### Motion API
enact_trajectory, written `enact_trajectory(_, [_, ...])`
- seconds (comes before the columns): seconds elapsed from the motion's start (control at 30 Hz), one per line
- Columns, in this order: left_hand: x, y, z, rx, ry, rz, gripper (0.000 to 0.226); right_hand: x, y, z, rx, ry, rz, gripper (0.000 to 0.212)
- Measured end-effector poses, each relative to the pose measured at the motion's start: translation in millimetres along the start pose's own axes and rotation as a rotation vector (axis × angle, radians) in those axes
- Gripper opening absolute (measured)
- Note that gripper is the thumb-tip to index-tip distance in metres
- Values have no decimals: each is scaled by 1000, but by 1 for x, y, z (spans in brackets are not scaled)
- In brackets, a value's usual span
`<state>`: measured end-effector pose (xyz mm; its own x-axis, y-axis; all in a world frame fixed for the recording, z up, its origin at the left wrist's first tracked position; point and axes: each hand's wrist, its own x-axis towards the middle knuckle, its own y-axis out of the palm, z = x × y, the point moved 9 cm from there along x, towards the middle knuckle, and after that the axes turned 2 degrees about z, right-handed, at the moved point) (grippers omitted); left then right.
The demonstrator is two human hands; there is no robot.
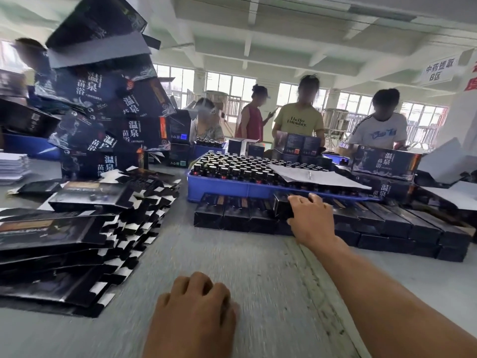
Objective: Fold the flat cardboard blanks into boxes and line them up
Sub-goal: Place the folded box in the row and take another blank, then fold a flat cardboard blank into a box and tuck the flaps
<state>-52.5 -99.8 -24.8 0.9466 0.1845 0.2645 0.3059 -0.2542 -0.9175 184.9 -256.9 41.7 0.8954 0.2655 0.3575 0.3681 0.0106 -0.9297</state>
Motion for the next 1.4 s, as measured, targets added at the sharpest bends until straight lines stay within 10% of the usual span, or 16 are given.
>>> enact_trajectory(0.3, [4, 9, 2, 11, -36, 70, 38, -6, 6, 3, 136, -10, 13, 77])
enact_trajectory(0.83, [-8, -6, 8, -61, -49, 16, 38, -168, 17, 76, 325, -232, 299, 40])
enact_trajectory(1.2, [-29, -42, 104, 175, -570, 42, 62, -183, 2, 75, 370, -205, 231, 44])
enact_trajectory(1.4, [-22, -20, 35, 178, -238, 128, 51, -190, -4, 70, 483, -181, 176, 30])
